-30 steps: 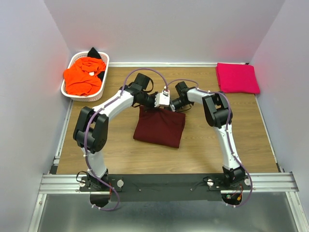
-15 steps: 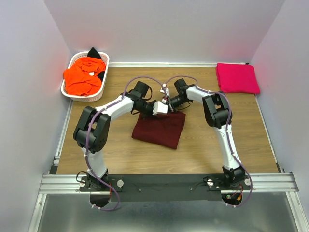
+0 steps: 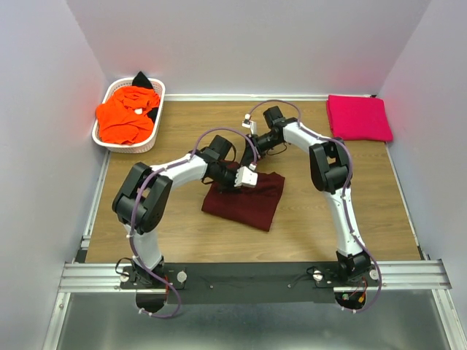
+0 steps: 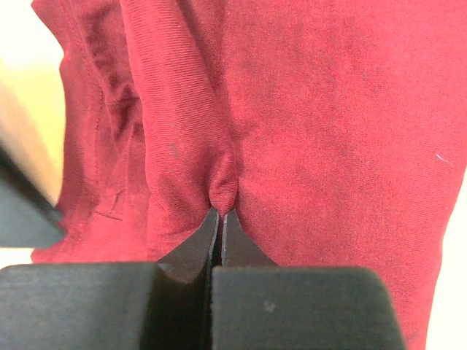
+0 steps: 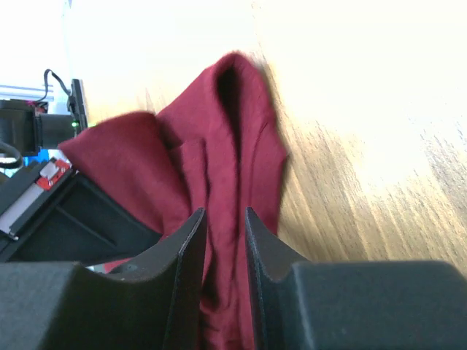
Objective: Fold and stack the t-shirts
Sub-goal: Fold the tshirt
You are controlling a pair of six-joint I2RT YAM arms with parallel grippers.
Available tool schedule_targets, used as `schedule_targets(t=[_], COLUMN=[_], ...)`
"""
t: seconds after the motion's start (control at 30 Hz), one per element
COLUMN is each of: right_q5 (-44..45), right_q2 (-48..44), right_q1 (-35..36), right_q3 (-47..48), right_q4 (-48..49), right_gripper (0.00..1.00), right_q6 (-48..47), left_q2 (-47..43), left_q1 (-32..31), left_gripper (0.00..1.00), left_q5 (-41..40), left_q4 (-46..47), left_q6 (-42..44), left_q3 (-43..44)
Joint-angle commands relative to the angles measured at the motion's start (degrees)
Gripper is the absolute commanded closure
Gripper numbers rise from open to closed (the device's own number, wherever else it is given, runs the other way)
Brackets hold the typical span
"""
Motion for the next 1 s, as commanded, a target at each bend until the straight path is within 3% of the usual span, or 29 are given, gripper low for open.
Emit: schedule_targets(t=[0.0,0.4,0.97], right_q5=[1.56,-0.73,-4.51], right_q2=[1.55,1.64,0.41], right_q1=[0.17,6.32,7.56], right_q3=[0.24,-10.14,-18.92], right_q4=[-0.04,-0.13,-0.04], right_gripper=[0.67,0.71,0.75], right_q6=[-1.81,-6.46,-9.63], left_q2=[-2.36,-9.03,-9.04], left_q1=[-1.19,-4.53,-4.35], left_gripper=[1.0,1.0,1.0], left_q5=[3.95,7.73,1.06], left_q4=[-0.89,-1.42,0.25], left_q6=[-2.22,-10.39,-7.5], left_q3=[-2.87,-6.47,0.73])
